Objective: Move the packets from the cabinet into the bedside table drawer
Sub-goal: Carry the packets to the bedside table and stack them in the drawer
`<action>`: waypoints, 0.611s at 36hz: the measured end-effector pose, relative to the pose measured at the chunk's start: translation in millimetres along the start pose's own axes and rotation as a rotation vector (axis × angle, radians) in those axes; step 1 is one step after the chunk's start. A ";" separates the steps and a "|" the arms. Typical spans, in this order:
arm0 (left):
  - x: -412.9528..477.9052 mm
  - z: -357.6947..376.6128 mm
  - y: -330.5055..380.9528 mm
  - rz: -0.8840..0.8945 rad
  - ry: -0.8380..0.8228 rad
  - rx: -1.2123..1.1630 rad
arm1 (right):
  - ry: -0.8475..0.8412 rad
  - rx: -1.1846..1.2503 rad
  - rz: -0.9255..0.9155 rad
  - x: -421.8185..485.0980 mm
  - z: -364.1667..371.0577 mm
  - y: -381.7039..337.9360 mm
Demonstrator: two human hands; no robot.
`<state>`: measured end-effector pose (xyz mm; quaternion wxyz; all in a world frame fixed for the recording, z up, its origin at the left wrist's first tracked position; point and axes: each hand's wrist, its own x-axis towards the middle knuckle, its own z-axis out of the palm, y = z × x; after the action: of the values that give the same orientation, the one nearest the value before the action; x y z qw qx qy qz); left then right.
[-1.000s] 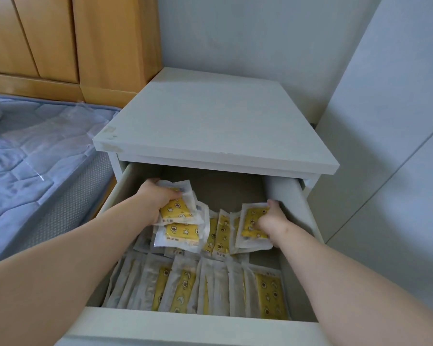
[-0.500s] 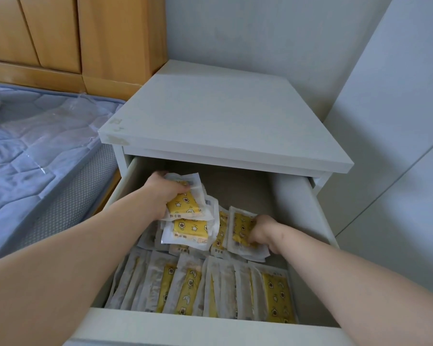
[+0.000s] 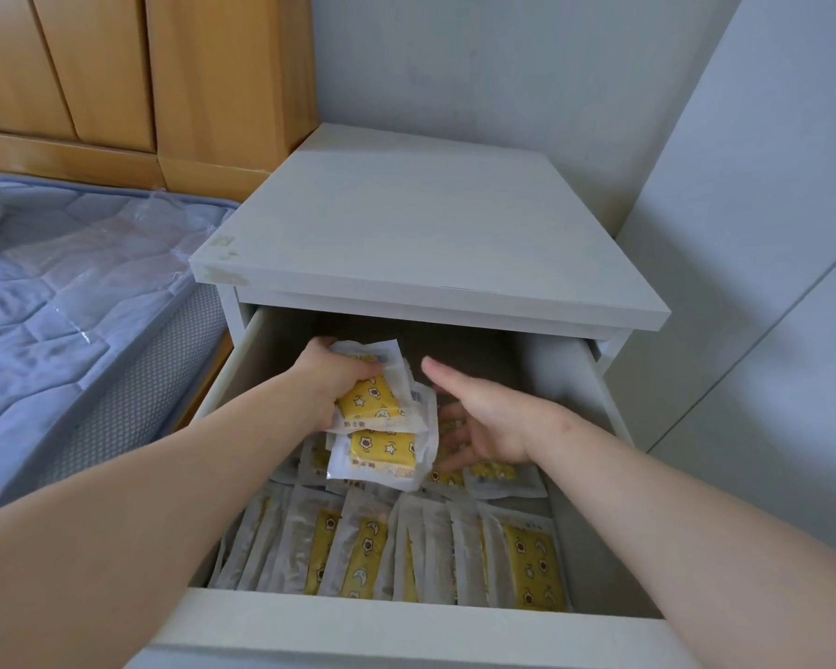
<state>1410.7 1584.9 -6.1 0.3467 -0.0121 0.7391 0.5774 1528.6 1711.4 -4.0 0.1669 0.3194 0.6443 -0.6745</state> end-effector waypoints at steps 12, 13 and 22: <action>-13.2 6.2 -0.7 -0.021 -0.199 -0.238 | 0.146 0.126 -0.114 6.7 -7.1 3.6; -14.3 6.5 -1.5 -0.004 -0.215 -0.203 | 0.138 0.121 -0.117 5.5 -8.9 4.3; -40.3 19.2 -4.1 0.025 -0.364 -0.022 | 0.378 0.226 -0.174 2.0 -6.8 3.7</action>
<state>1452.6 1584.7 9.9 0.4674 0.0981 0.6577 0.5825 1531.0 1718.0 -8.0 -0.0523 0.3999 0.6096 -0.6824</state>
